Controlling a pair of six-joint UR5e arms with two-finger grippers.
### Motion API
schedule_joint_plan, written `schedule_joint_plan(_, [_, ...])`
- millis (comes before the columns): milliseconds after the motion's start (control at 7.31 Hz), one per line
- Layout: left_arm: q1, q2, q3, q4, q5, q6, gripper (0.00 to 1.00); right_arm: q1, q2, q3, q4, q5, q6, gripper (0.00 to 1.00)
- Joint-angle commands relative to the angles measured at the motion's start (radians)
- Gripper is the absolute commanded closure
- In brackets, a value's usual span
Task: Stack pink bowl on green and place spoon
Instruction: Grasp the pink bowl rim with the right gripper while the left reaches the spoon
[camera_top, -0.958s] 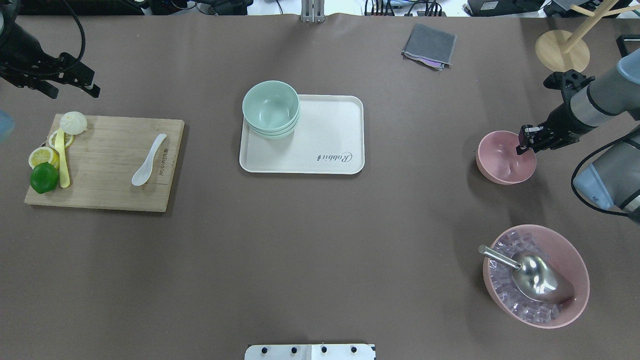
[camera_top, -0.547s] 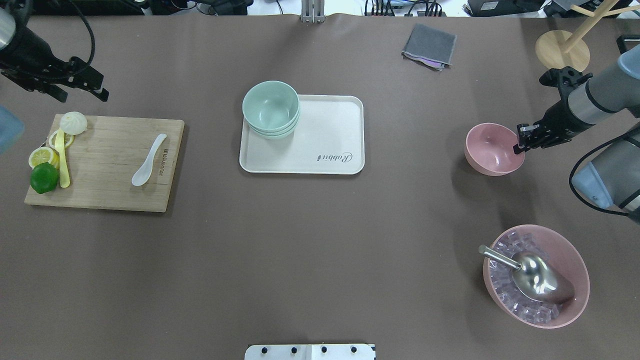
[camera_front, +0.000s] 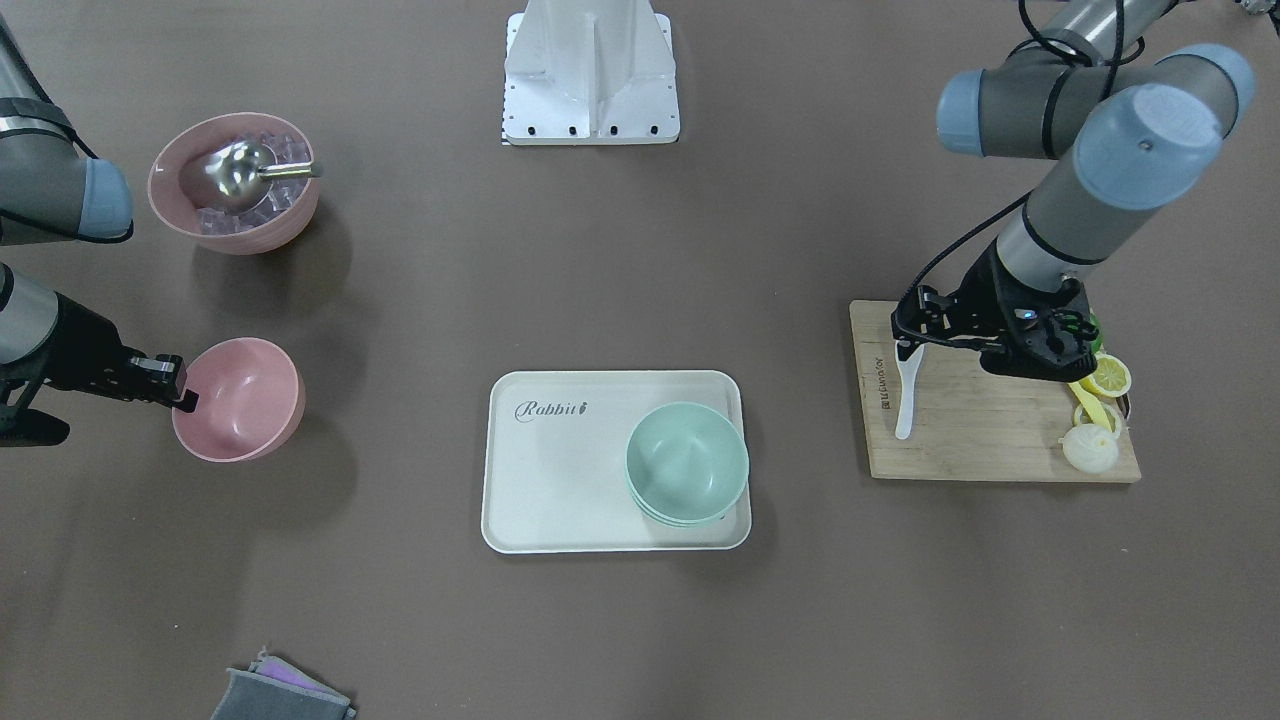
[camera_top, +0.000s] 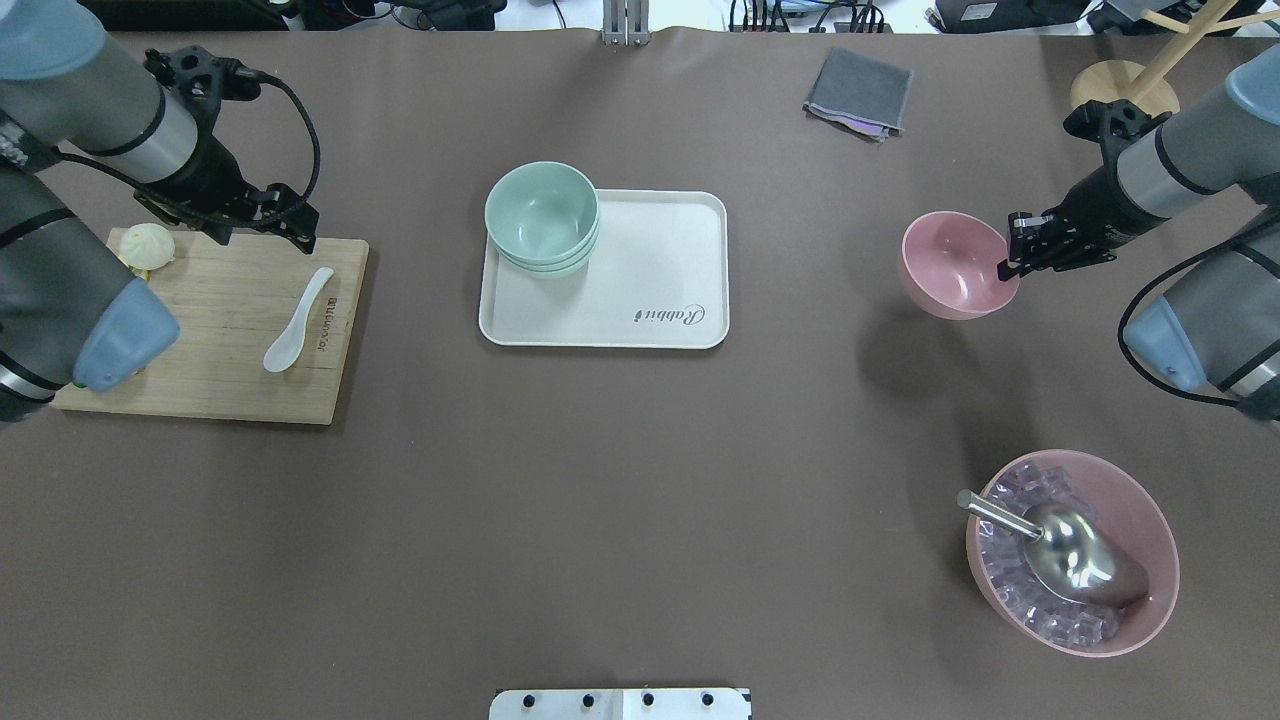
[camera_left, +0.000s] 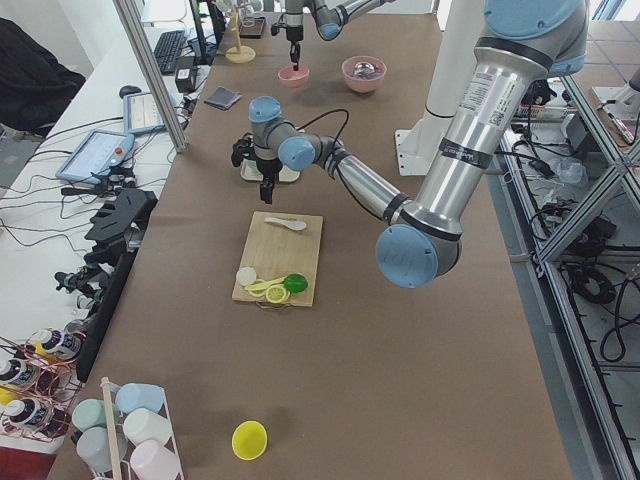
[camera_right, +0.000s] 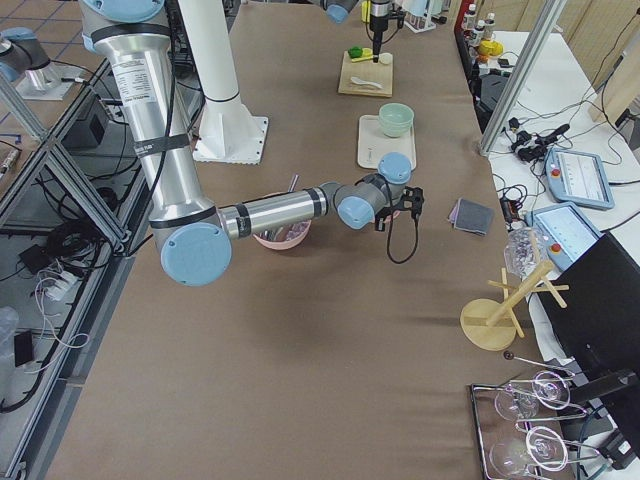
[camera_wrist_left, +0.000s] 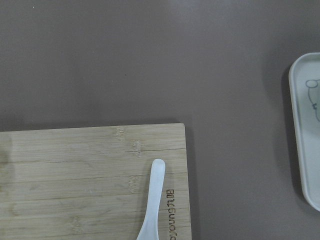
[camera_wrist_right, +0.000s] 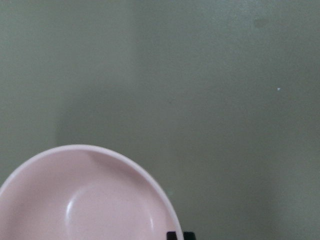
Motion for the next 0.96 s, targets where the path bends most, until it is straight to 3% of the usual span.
schedule_joint_plan(0, [0.022,-0.002,0.084,-0.067,0.046,0.078,0.02,-0.001,0.022,0.001,0.0,0.0,0.027,1.0])
schedule_joint_plan(547, [0.056,-0.002,0.215,-0.206,0.045,0.081,0.03,-0.001,0.057,0.002,0.001,0.003,0.075,1.0])
schedule_joint_plan(821, [0.059,-0.002,0.237,-0.234,0.045,0.079,0.09,-0.001,0.059,0.002,0.001,0.003,0.084,1.0])
